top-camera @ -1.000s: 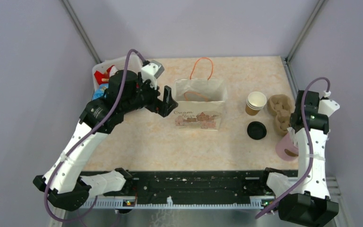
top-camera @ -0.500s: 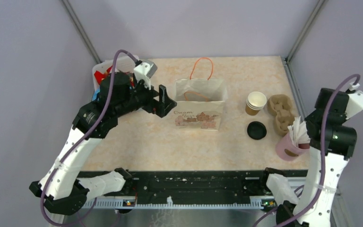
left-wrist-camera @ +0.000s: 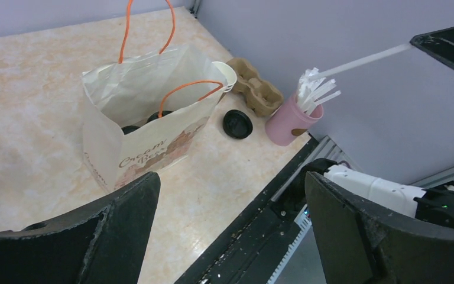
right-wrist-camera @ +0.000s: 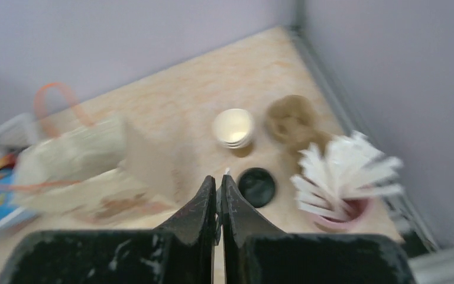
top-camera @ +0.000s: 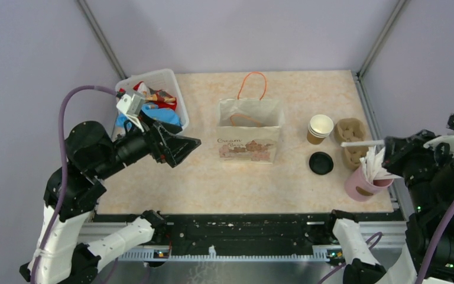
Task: Pack the takeout coffee
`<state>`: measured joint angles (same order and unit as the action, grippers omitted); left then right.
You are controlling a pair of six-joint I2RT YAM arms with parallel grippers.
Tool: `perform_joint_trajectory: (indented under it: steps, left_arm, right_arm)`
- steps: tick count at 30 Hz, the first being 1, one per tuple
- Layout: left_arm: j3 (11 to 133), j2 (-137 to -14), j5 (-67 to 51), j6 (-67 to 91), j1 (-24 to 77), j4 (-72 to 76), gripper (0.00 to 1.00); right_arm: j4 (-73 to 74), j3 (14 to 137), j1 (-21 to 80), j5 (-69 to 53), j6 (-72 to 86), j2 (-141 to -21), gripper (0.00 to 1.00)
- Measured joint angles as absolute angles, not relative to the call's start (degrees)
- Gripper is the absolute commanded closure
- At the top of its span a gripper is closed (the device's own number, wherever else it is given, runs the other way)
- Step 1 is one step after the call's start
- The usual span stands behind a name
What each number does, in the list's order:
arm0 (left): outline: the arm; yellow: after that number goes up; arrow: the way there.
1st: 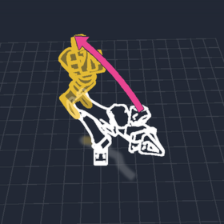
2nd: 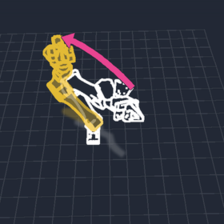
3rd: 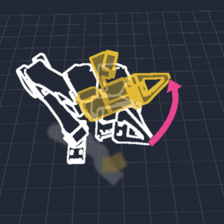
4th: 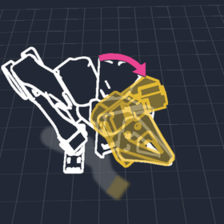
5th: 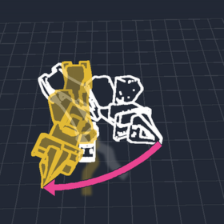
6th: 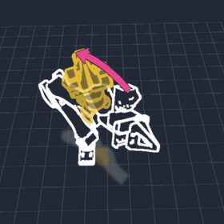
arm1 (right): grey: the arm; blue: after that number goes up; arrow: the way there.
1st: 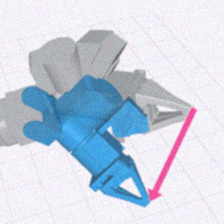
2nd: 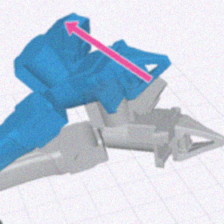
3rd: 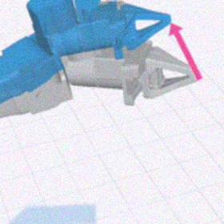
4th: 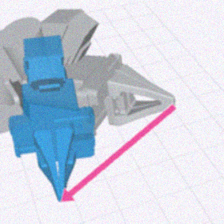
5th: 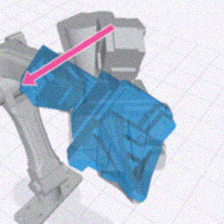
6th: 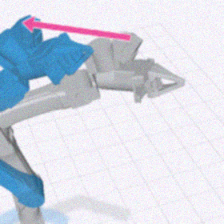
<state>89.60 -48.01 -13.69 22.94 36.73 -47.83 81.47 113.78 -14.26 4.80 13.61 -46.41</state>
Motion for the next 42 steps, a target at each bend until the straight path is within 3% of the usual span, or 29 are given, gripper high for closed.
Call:
perform_joint_trajectory:
  steps: [3,8,13,19,22,28,42]
  left_arm:
    - [89.6,-47.5,-14.1,24.5,36.7,-47.5,0.02]
    - [89.9,-49.5,-14.1,25.4,36.7,-48.2,0.02]
    - [90.0,-50.9,-14.0,25.6,36.7,-48.4,0.02]
    - [90.0,-52.0,-13.8,25.6,36.8,-48.4,0.02]
    - [90.0,-53.0,-13.6,25.4,36.7,-48.4,0.02]
    - [90.0,-56.0,-13.0,25.1,36.7,-48.4,0.02]
    - [91.3,-57.9,-11.0,24.0,36.7,-48.5,0.02]
  right_arm:
    - [74.2,109.2,-14.0,-11.7,14.9,-44.6,1.00]
    - [50.7,91.1,-14.3,-36.3,28.6,-44.2,1.00]
    - [35.4,88.6,-14.4,-46.2,39.7,-49.4,1.00]
    - [25.8,88.5,-14.2,-49.8,44.7,-51.6,1.00]
    - [26.6,89.3,-9.6,-47.4,42.9,-52.4,1.00]
    - [36.4,99.2,13.3,-30.6,32.7,-62.5,1.00]
    - [45.7,107.3,36.6,2.3,15.5,-78.1,1.00]
